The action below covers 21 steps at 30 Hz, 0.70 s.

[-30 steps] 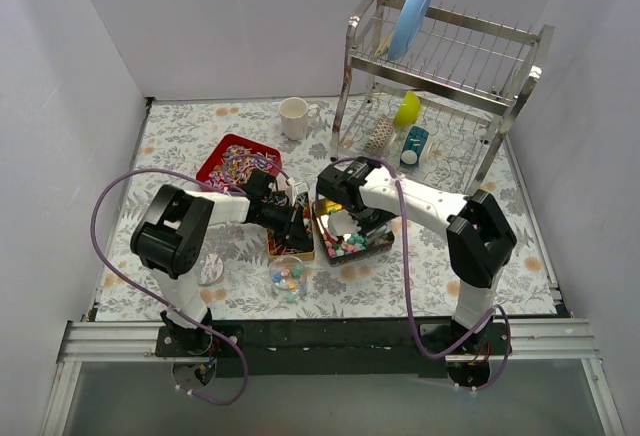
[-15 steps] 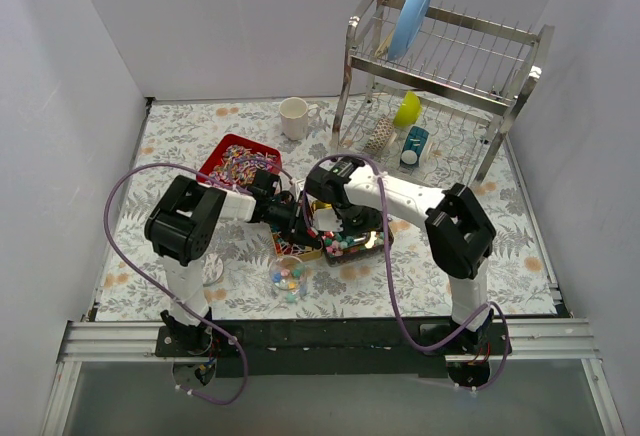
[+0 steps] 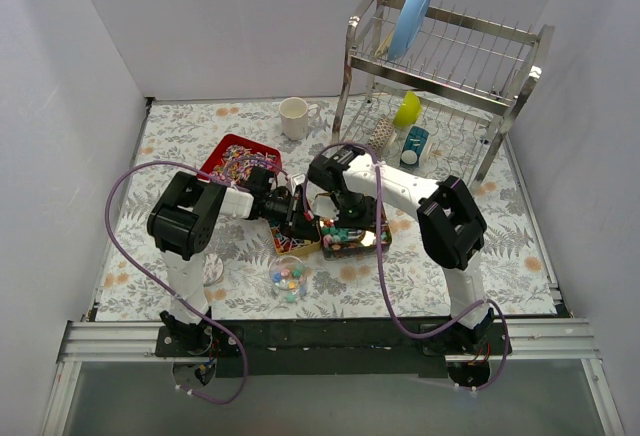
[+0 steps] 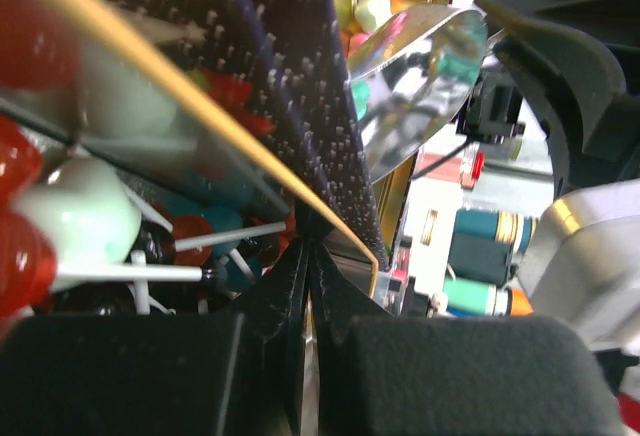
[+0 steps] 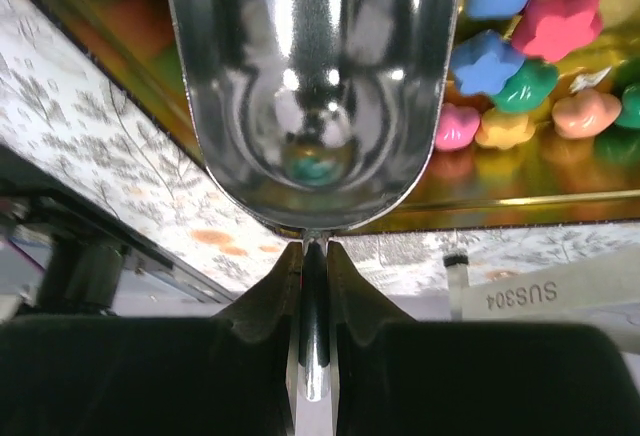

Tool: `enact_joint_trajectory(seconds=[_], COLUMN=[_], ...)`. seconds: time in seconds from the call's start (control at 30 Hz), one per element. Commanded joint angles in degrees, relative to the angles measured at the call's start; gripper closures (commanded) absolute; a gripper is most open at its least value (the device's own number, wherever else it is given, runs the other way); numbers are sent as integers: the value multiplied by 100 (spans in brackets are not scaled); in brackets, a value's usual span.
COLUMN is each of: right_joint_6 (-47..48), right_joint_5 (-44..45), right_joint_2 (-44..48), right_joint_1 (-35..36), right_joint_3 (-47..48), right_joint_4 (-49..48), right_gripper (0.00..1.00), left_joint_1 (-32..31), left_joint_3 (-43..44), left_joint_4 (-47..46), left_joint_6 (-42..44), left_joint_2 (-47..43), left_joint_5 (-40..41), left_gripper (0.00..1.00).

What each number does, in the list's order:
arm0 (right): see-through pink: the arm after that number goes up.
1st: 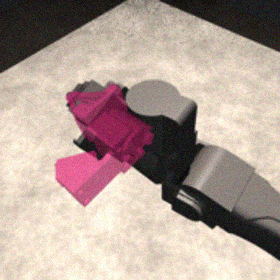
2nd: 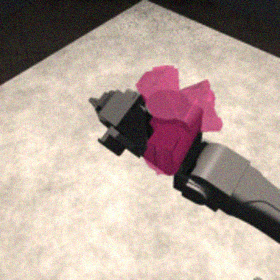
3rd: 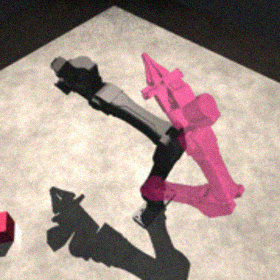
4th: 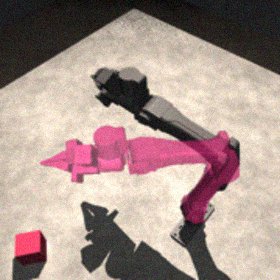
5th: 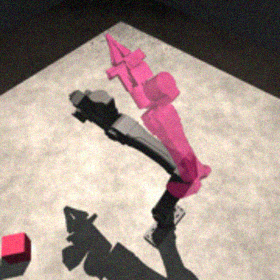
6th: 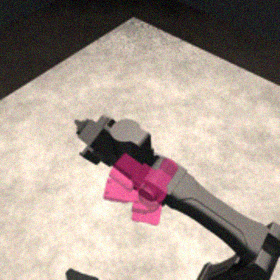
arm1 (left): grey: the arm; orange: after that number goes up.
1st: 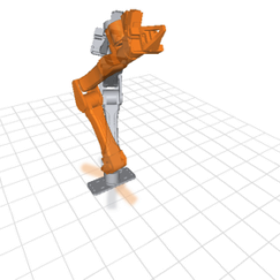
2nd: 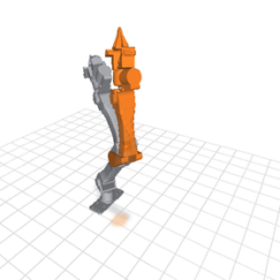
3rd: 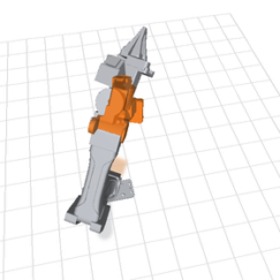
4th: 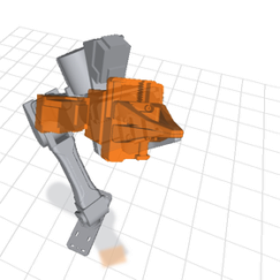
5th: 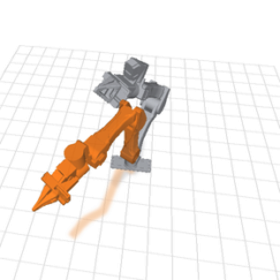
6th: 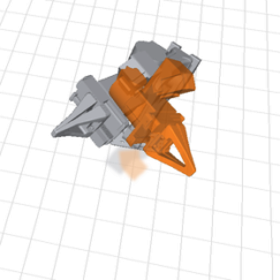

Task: Pack the candies
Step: Scoop the fake candies from the storage box.

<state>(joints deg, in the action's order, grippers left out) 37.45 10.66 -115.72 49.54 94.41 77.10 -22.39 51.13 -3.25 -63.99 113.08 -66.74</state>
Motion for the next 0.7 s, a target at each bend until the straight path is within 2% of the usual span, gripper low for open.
enact_joint_trajectory(seconds=[0.0, 0.3, 0.4, 0.53, 0.67], right_joint_6=[-650, -1099, -1319, -1636, -1653], right_joint_5=[-1022, -1426, -1487, -1330, -1092], right_joint_2=[-293, -346, -495, -749, -803], right_joint_1=[-84, -190, -287, -454, -463], right_joint_3=[525, 411, 692, 1184, 1027], right_joint_4=[-1004, -1136, -1118, -1092, -1162], right_gripper=[99, 99, 99, 99, 99], left_joint_1=[51, 68, 77, 77, 77], left_joint_3=[292, 151, 143, 116, 125], left_joint_4=[-212, -361, -291, -299, -431], left_joint_6=[-141, -281, -246, -237, -377], left_joint_2=[-92, -198, -234, -216, -198], left_joint_5=[-32, 3, -32, -50, -23], left_gripper=[100, 100, 100, 100, 100])
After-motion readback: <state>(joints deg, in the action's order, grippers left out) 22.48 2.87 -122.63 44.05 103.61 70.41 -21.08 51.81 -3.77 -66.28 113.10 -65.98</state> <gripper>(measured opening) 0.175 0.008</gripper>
